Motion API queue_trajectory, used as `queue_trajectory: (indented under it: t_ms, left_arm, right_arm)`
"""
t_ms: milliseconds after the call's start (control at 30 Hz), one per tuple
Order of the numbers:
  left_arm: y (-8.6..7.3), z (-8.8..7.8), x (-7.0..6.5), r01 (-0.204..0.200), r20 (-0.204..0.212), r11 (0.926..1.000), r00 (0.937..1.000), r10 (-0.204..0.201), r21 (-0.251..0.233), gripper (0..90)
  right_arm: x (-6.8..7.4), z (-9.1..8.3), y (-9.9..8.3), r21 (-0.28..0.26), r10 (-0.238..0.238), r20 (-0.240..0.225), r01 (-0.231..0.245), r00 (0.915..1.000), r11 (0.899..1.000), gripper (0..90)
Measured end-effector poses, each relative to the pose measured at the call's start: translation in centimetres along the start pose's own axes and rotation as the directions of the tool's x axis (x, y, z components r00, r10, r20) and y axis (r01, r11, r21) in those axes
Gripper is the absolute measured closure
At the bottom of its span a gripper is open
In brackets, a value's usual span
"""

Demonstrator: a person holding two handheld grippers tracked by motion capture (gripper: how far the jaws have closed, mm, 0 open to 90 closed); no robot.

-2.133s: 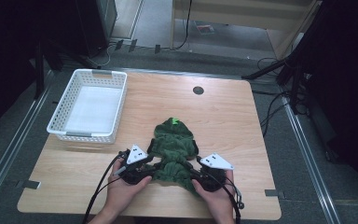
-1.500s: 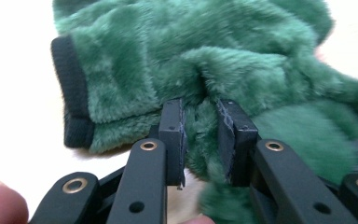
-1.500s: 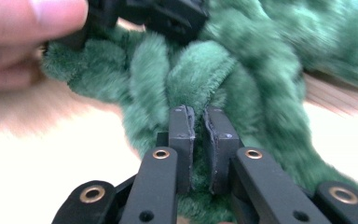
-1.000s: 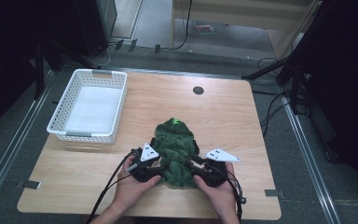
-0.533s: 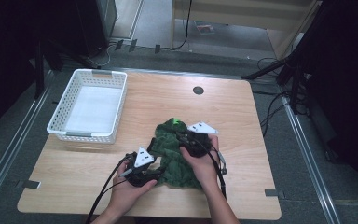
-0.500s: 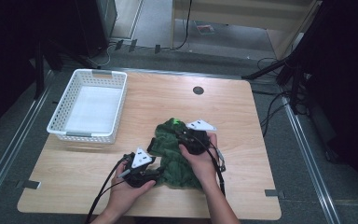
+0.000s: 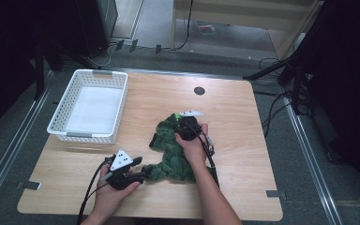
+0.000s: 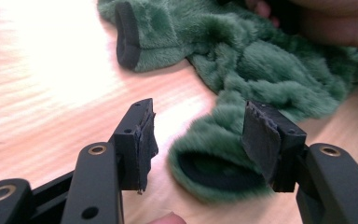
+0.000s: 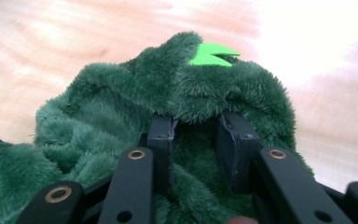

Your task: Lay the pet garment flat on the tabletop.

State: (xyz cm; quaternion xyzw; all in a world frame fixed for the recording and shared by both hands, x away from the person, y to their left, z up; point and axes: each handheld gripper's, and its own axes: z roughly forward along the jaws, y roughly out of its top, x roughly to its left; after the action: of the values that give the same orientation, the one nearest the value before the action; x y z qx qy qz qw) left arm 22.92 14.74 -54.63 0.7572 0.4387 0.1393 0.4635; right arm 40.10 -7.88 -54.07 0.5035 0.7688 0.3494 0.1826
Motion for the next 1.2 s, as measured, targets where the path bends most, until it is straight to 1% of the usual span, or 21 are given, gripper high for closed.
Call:
queue_trajectory:
  t_ms: [133,233,333,400,433,533,567,600,633,700,800,833,867,933,967,1000,1033,1067,1133,1167,1200]
  left_arm:
    - [-0.2,0.1,0.6,0.032,0.001,0.9994,0.9995,-0.032,-0.010,44.4]
    - [-0.2,0.1,0.6,0.024,0.003,0.9996,0.9997,-0.024,-0.016,44.3]
    - [-0.3,0.2,0.7,0.028,0.022,0.9995,0.9994,-0.028,-0.012,43.9]
    - [-0.3,0.2,0.8,0.039,0.030,0.9991,0.9988,-0.038,-0.019,43.4]
    - [-0.4,0.2,1.0,0.062,0.046,0.9977,0.9971,-0.061,-0.027,43.2]
    - [-0.3,0.3,1.2,0.080,0.043,0.9963,0.9960,-0.079,-0.030,43.4]
    - [-0.3,0.3,1.2,0.080,0.043,0.9963,0.9960,-0.079,-0.030,43.8]
    - [-0.2,0.4,1.2,0.089,0.031,0.9954,0.9957,-0.088,-0.036,44.2]
    - [-0.2,0.4,1.1,0.091,0.028,0.9952,0.9955,-0.090,-0.037,44.6]
    - [-0.2,0.4,1.0,0.082,0.016,0.9960,0.9966,-0.081,-0.037,46.1]
    - [-0.2,0.4,1.0,0.073,0.016,0.9966,0.9972,-0.073,-0.038,46.5]
    - [-0.2,0.4,1.0,0.074,0.018,0.9965,0.9971,-0.074,-0.038,46.5]
    - [-0.2,0.4,1.0,0.076,0.020,0.9964,0.9970,-0.075,-0.039,46.4]
    - [-0.3,0.4,1.0,0.075,0.025,0.9966,0.9970,-0.074,-0.036,46.2]
    - [-0.3,0.4,1.0,0.075,0.025,0.9966,0.9970,-0.074,-0.036,46.0]
    - [-0.3,0.3,1.0,0.074,0.027,0.9966,0.9970,-0.073,-0.035,46.0]
    - [-0.3,0.3,1.1,0.076,0.028,0.9965,0.9968,-0.075,-0.036,46.0]
    - [-0.3,0.3,1.1,0.086,0.037,0.9955,0.9957,-0.084,-0.040,46.0]
    - [-0.3,0.3,1.2,0.090,0.039,0.9953,0.9953,-0.088,-0.036,46.0]
    - [-0.3,0.3,1.3,0.096,0.043,0.9950,0.9946,-0.094,-0.030,46.0]
    - [-0.3,0.3,1.3,0.096,0.043,0.9950,0.9946,-0.094,-0.030,46.0]
  right_arm:
    - [-0.3,1.6,1.2,-0.021,-0.015,0.043,0.016,0.9990,1.000,69.2]
    - [-0.6,2.6,2.2,-0.029,-0.005,0.068,0.007,0.9977,1.000,69.1]
    - [-1.1,3.3,2.8,-0.036,-0.008,0.055,0.010,0.9985,0.999,64.0]
    - [-1.2,3.2,2.9,-0.032,-0.013,0.044,0.015,0.9989,0.999,60.9]
    - [-1.3,2.7,3.1,-0.019,-0.018,0.015,0.018,0.9997,1.000,57.2]
    - [-1.4,0.8,3.4,-0.024,-0.030,-0.050,0.029,0.9983,0.999,61.5]
    - [-1.4,0.8,3.4,-0.024,-0.030,-0.050,0.029,0.9983,0.999,61.5]
    - [-1.5,-0.7,4.0,-0.049,-0.035,-0.061,0.032,0.9975,0.998,66.9]
    - [-1.5,-1.3,4.3,-0.078,-0.036,-0.050,0.032,0.9981,0.996,69.5]
    - [-1.7,-1.9,5.2,-0.109,-0.003,-0.022,0.000,0.9997,0.994,72.3]
    - [-2.0,-1.6,5.9,-0.123,0.030,-0.019,-0.032,0.9994,0.992,71.9]
    - [-1.9,-0.8,6.2,-0.145,0.047,-0.023,-0.050,0.9986,0.988,70.7]
    - [-1.8,-0.3,6.3,-0.151,0.043,-0.023,-0.046,0.9988,0.988,70.0]
    - [-1.5,1.9,6.1,-0.114,0.039,-0.030,-0.042,0.9988,0.993,69.7]
    - [-1.5,1.9,6.1,-0.114,0.039,-0.030,-0.042,0.9988,0.993,69.7]
    - [-1.7,3.2,5.6,-0.054,0.046,0.010,-0.045,0.9989,0.998,70.9]
    - [-1.7,3.2,5.6,-0.054,0.046,0.010,-0.045,0.9989,0.998,70.9]
    - [-2.1,4.0,4.9,-0.010,0.054,0.019,-0.054,0.9984,0.999,70.6]
    - [-2.4,4.2,4.7,-0.006,0.055,0.009,-0.055,0.9985,0.998,70.1]
    - [-2.6,4.1,4.6,-0.001,0.043,0.002,-0.043,0.9991,0.999,69.4]
    - [-2.6,3.9,4.7,0.003,0.025,0.015,-0.025,0.9996,1.000,67.6]
